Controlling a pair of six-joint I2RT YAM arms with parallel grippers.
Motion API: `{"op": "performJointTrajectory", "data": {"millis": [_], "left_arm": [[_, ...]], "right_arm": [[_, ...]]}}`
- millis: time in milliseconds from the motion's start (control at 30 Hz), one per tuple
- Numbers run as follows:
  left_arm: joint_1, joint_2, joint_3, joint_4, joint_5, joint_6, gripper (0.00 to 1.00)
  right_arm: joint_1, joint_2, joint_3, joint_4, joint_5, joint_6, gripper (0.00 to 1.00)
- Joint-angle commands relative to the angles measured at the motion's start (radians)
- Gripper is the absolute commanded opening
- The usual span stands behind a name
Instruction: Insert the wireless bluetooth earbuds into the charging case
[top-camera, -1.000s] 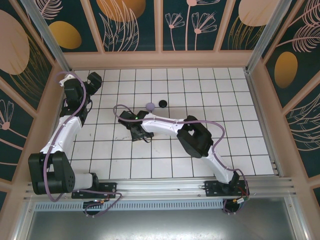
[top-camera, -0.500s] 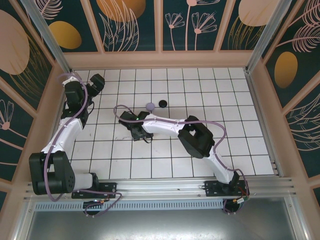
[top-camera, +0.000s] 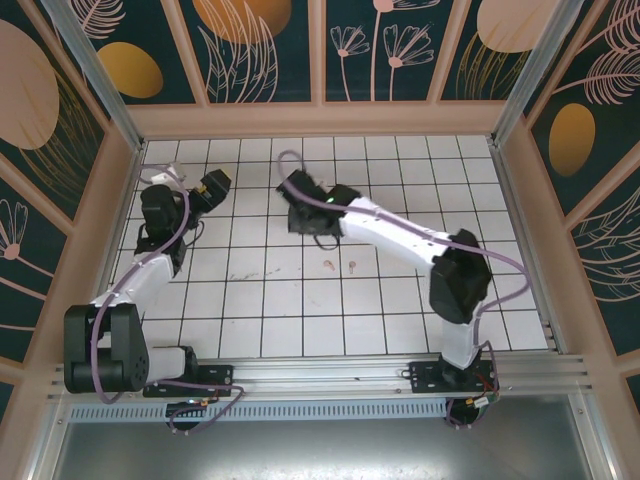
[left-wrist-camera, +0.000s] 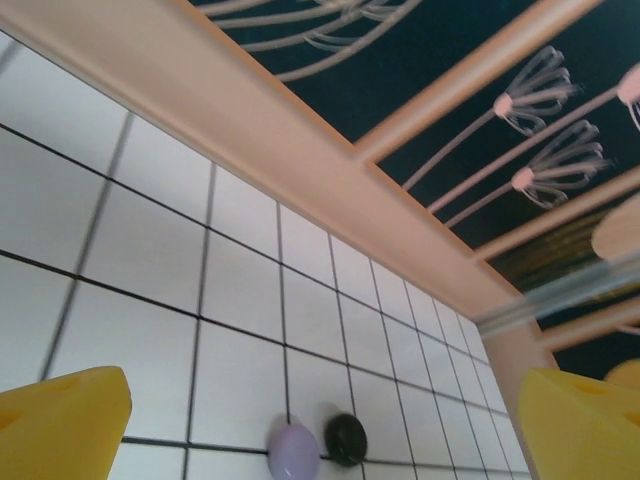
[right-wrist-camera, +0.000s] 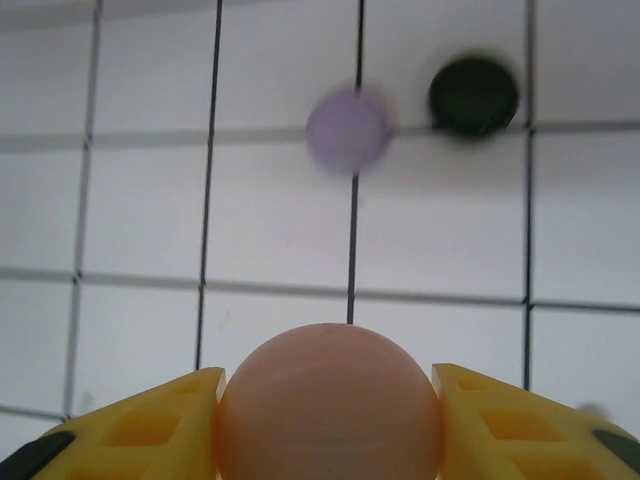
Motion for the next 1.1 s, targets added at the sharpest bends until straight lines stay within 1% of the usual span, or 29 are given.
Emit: {"op": "performJointTrajectory", "data": {"millis": [0,100,200,333,500,600,733,867,1067], "left_arm": [[-0.07,-0.02,-0.042,0.148,0.057,0.004,0.99],[-0.14,0.0,-0.09,0.267,0.061,-0.007,0.99],[-0.21,0.031,-0.139,0.407,0.053,-0.015,0.99],[-0.311,0.083,-0.157,0.525,0.012,0.01,0.99],[-0.399,0.149,-0.171,0.683,-0.045,0.021,0.99],[-0.427,0.188,-0.174,0.762,-0.081,0.014,0.98],[-0.447,0.246,-0.154,0.834,-0.086,-0.01,0.94],[-0.462,0.301,-0.13,0.868,-0.082,-0.022,0.87],[-0.468,0.358,-0.104,0.911,-0.076,-0.041,0.77]], "right_arm": [[-0.073,-0.076,-0.033,0.066,-0.005,0.021,0.38],[-0.138,-0.118,-0.035,0.115,-0.054,0.043,0.38],[-0.177,-0.14,-0.037,0.16,-0.109,0.074,0.38],[-0.201,-0.147,-0.054,0.22,-0.176,0.14,0.38],[-0.203,-0.148,-0.084,0.29,-0.227,0.24,0.38],[-0.204,-0.154,-0.116,0.341,-0.266,0.305,0.38],[-0.203,-0.151,-0.142,0.391,-0.299,0.368,0.38],[-0.201,-0.134,-0.14,0.413,-0.331,0.4,0.38],[-0.187,-0.128,-0.134,0.419,-0.337,0.411,0.38]]}}
